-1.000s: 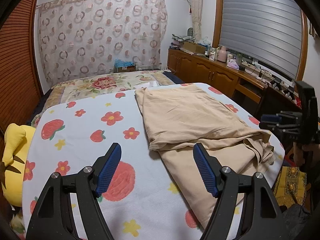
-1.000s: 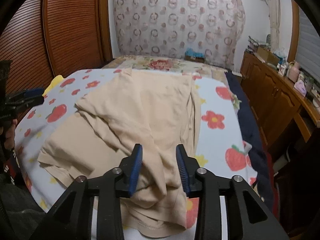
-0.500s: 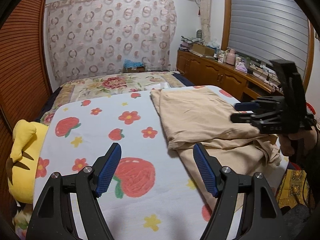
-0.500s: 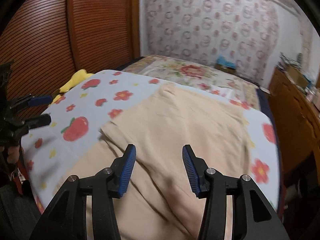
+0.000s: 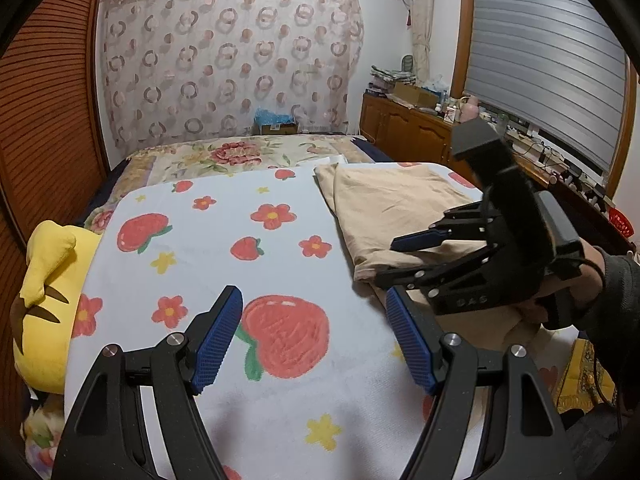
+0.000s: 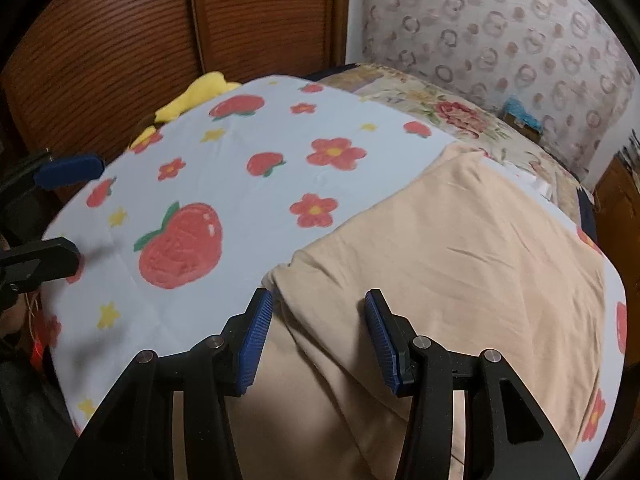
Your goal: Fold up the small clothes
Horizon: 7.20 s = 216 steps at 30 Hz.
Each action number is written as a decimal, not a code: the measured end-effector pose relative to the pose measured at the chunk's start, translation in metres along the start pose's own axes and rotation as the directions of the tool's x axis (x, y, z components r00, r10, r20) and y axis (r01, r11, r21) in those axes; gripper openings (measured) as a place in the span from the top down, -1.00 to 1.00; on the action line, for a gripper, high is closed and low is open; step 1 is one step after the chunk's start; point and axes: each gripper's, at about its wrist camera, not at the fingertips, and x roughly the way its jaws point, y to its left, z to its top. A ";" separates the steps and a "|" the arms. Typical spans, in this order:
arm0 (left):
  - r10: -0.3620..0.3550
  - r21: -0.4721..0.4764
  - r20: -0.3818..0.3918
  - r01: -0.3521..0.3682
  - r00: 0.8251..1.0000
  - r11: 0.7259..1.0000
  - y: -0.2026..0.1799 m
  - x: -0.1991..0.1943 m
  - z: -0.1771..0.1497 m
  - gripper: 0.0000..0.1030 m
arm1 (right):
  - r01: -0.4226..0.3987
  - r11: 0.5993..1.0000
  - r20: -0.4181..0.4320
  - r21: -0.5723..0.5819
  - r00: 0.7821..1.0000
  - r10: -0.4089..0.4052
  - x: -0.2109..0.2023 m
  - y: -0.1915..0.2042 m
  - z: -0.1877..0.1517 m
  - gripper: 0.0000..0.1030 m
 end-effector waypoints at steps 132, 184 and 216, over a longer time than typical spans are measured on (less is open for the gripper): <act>-0.208 0.102 -0.238 0.237 0.949 0.966 -0.094 0.030 -0.043 0.15 | 0.242 0.874 0.022 0.421 0.961 -0.276 -0.139 -0.049 -0.194 -0.11; -0.212 0.043 -0.055 0.214 0.976 0.976 -0.048 0.081 0.098 0.91 | 0.104 0.918 0.362 0.383 0.897 -0.252 -0.147 -0.109 -0.111 0.86; -0.153 -0.001 -0.173 0.155 0.973 0.988 -0.020 0.193 0.141 0.91 | 0.076 0.903 0.232 0.422 0.954 -0.188 -0.058 -0.190 -0.033 0.80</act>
